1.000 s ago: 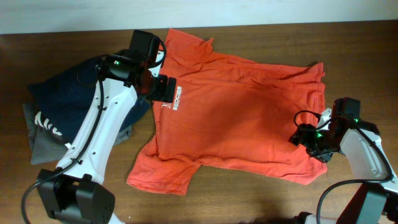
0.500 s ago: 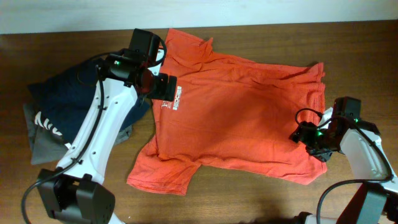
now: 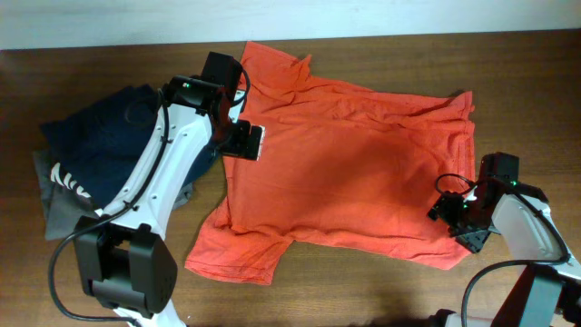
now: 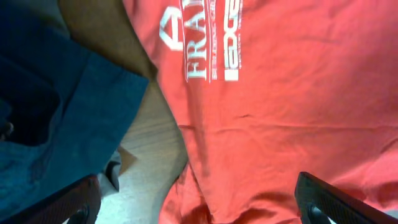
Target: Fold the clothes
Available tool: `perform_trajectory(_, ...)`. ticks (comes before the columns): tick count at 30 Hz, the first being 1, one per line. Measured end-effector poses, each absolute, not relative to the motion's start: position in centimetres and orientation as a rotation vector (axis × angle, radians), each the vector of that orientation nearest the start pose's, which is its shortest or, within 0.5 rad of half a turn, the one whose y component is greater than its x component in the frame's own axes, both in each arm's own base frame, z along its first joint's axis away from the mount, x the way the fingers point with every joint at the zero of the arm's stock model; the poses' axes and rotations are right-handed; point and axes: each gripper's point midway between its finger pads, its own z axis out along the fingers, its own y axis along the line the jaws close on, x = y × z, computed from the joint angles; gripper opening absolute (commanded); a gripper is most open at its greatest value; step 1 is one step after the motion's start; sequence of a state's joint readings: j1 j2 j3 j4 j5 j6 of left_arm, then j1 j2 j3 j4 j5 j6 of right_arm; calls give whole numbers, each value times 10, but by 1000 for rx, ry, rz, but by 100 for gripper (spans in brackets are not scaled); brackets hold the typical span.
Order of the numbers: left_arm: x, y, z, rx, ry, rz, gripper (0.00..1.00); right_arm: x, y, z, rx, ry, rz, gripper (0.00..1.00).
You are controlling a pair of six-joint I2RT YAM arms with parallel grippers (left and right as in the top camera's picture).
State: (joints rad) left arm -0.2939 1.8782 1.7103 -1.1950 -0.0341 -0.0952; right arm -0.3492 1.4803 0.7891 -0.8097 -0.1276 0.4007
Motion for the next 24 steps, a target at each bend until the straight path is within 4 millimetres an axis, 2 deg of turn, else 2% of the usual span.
perform_trajectory(18,410,-110,149,263,2818,28,99,241,-57,24,1044,2853,254,77)
perform_trajectory(24,411,-109,149,261,2814,36,99,234,-53,24,1050,2884,268,78)
